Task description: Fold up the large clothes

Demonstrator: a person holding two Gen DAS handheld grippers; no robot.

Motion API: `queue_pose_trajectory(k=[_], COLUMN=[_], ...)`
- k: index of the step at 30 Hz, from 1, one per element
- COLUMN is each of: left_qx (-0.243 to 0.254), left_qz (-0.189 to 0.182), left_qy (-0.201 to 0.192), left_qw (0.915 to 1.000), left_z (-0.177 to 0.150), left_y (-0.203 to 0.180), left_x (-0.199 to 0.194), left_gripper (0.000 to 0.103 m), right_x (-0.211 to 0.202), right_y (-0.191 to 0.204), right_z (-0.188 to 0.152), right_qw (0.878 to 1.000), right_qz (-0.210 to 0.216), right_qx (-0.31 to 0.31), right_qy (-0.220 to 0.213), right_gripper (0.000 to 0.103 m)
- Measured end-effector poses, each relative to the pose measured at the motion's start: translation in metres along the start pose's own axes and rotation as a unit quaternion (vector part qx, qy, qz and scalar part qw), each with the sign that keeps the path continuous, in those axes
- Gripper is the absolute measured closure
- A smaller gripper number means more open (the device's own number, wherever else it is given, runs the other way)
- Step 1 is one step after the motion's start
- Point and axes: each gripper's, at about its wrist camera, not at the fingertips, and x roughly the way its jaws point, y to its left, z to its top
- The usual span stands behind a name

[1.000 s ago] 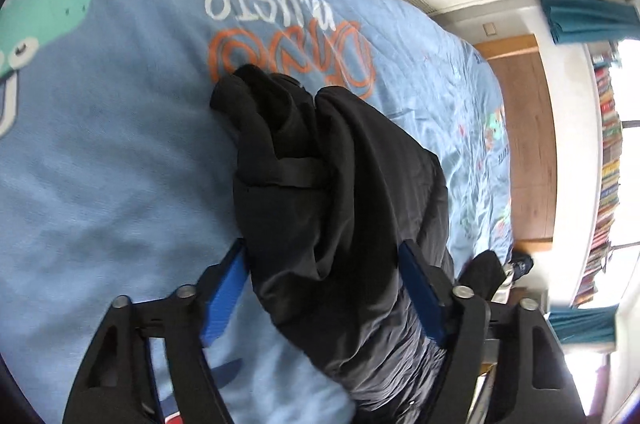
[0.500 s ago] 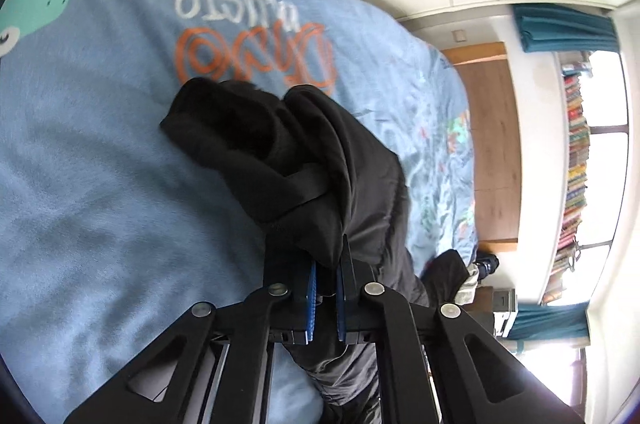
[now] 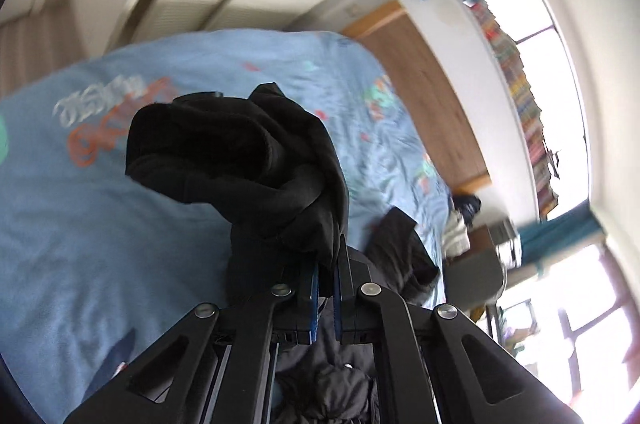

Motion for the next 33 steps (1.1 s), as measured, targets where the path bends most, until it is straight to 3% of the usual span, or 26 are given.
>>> queue_pose_trajectory(k=[9,19,25,33], left_qx=[0.109,0.206,0.249,0.277], left_qz=[-0.021,-0.034,-0.019,0.01], left_qy=[0.028,0.089,0.135,0.199], left_qw=[0.9934,0.974,0.9589,0.9399], left_z=[-0.042,-0.116,-0.169,-0.247], left_y=[-0.091,-0.167,-0.186,-0.182], left_x=[0.013,0.051,0.08,0.117], left_gripper=[0.098,0.099,0.099,0.099], right_x=[-0.011,-0.021,-0.019,-0.014], right_y=[-0.038,-0.08,-0.1,-0.111], right_z=[-0.011,-0.018,-0.024,-0.028], right_qw=[0.999,0.997,0.995,0.994], right_qz=[0.001,-0.014,-0.009,-0.008], right_qx=[0.035,0.064,0.091,0.099], right_qy=[-0.02,-0.038,-0.04,-0.037], right_gripper=[0.036,0.036,0.036,0.036])
